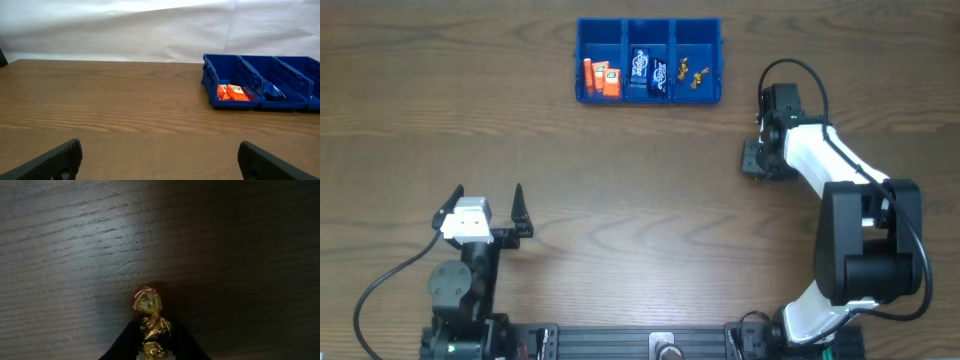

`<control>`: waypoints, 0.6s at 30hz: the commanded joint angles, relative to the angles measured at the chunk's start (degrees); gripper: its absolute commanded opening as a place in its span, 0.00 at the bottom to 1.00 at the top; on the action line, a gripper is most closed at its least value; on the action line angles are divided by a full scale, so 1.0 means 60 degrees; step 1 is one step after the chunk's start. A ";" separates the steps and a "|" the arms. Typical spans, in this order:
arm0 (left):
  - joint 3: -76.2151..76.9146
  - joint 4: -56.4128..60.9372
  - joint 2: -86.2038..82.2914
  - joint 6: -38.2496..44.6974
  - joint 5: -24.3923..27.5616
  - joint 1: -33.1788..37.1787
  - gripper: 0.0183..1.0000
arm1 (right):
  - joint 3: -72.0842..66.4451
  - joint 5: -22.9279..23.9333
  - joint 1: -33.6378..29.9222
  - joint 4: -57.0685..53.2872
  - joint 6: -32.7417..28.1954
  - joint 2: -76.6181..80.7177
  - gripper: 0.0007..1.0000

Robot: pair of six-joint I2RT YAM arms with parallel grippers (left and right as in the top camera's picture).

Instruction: Sort Candies Into Trays

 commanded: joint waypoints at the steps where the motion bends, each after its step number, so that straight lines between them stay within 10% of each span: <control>1: -0.0200 -0.0350 -0.0062 0.0109 -0.0084 0.0015 1.00 | 0.0062 -0.0146 0.0011 0.0015 0.0346 -0.0018 0.11; 9: -0.0200 -0.0350 -0.0062 0.0109 -0.0084 0.0015 1.00 | 0.1800 -0.0211 0.1534 -0.0361 0.0408 -0.1909 0.11; 18: -0.0200 -0.0350 -0.0062 0.0109 -0.0084 0.0015 1.00 | 0.6634 0.1406 0.2382 -0.0849 0.0368 -0.0160 0.13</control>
